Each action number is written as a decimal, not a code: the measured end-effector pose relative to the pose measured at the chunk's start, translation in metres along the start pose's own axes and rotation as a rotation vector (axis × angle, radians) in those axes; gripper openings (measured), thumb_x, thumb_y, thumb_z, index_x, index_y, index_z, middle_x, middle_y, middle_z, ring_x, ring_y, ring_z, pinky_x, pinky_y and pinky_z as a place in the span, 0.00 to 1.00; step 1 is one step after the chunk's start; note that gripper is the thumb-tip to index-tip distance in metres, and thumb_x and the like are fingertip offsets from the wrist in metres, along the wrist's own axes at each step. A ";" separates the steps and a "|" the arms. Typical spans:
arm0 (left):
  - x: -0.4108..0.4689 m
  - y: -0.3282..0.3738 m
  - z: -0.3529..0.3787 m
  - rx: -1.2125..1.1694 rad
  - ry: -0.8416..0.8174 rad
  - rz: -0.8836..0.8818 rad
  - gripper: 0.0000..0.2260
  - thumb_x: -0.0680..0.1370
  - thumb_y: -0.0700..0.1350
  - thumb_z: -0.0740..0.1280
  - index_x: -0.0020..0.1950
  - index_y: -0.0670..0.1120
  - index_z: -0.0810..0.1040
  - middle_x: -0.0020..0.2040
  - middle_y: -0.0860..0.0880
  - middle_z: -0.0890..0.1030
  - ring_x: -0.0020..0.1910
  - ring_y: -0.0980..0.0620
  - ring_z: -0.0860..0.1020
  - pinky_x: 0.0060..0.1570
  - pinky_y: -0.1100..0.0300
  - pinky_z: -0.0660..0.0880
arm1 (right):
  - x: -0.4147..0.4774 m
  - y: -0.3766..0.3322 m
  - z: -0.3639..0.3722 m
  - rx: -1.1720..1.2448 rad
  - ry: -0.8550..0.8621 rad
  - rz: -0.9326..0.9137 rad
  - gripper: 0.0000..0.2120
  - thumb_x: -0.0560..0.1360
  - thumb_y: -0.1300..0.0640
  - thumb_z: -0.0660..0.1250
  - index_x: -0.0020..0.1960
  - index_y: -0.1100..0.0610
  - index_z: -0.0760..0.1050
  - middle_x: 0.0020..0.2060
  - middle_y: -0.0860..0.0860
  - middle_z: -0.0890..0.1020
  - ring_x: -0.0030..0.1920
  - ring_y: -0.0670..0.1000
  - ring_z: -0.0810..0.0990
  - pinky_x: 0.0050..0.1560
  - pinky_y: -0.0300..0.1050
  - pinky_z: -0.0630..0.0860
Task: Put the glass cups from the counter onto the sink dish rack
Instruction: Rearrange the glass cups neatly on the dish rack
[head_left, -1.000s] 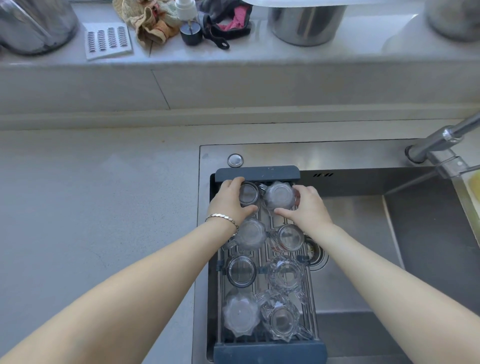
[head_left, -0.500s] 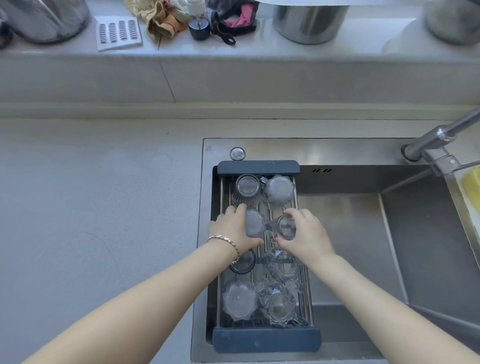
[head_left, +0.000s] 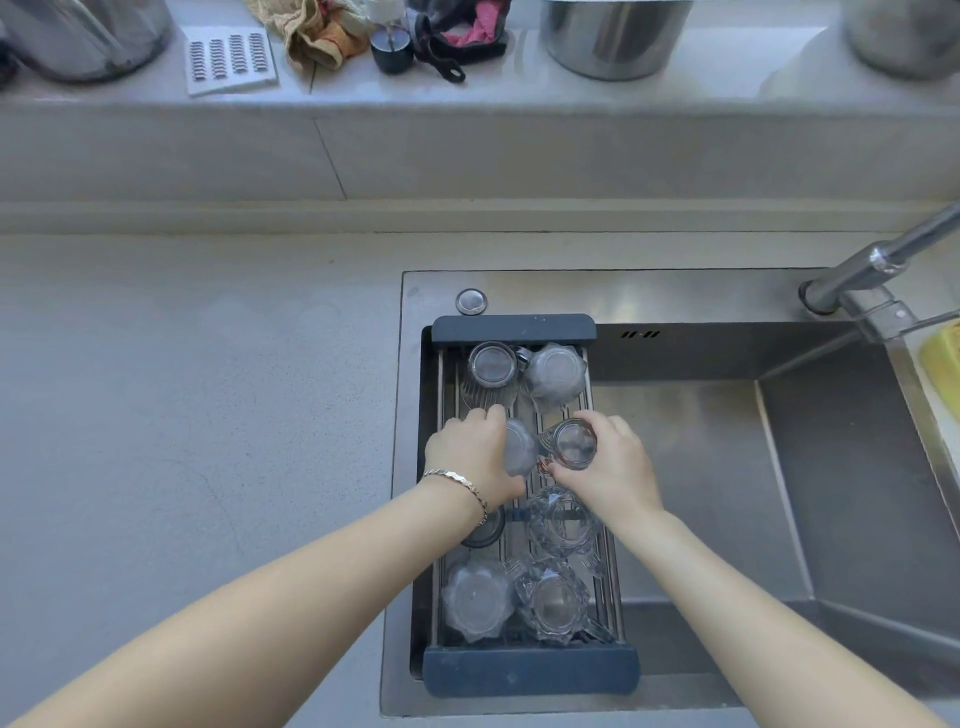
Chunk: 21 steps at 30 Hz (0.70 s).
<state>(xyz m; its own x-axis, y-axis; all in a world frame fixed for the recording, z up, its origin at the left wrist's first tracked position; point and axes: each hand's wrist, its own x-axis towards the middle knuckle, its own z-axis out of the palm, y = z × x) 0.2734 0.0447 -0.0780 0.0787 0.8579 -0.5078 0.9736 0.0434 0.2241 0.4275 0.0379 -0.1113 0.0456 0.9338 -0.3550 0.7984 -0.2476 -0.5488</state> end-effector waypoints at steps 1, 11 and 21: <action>-0.002 0.002 -0.001 0.024 0.018 0.019 0.25 0.69 0.51 0.71 0.62 0.45 0.67 0.58 0.45 0.75 0.56 0.42 0.75 0.49 0.52 0.75 | 0.000 0.000 0.001 0.012 0.004 -0.001 0.29 0.65 0.54 0.75 0.63 0.55 0.71 0.56 0.55 0.76 0.60 0.55 0.73 0.56 0.45 0.70; 0.017 -0.006 -0.001 0.260 -0.029 0.182 0.25 0.70 0.41 0.71 0.65 0.46 0.66 0.63 0.49 0.75 0.60 0.44 0.72 0.55 0.52 0.71 | 0.002 0.002 0.000 0.029 -0.015 -0.014 0.28 0.64 0.55 0.75 0.62 0.55 0.72 0.54 0.55 0.76 0.58 0.56 0.73 0.56 0.48 0.72; 0.017 -0.048 -0.003 0.203 0.026 0.221 0.27 0.73 0.36 0.65 0.71 0.48 0.63 0.67 0.48 0.69 0.63 0.46 0.71 0.50 0.55 0.74 | 0.008 -0.002 0.001 0.052 0.034 -0.034 0.30 0.65 0.56 0.75 0.64 0.56 0.70 0.59 0.55 0.77 0.61 0.56 0.72 0.61 0.50 0.71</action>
<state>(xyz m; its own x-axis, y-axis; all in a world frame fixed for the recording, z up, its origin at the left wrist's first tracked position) 0.2278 0.0590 -0.0953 0.2907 0.8480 -0.4432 0.9566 -0.2469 0.1548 0.4260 0.0453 -0.1138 0.0396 0.9500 -0.3098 0.7673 -0.2275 -0.5995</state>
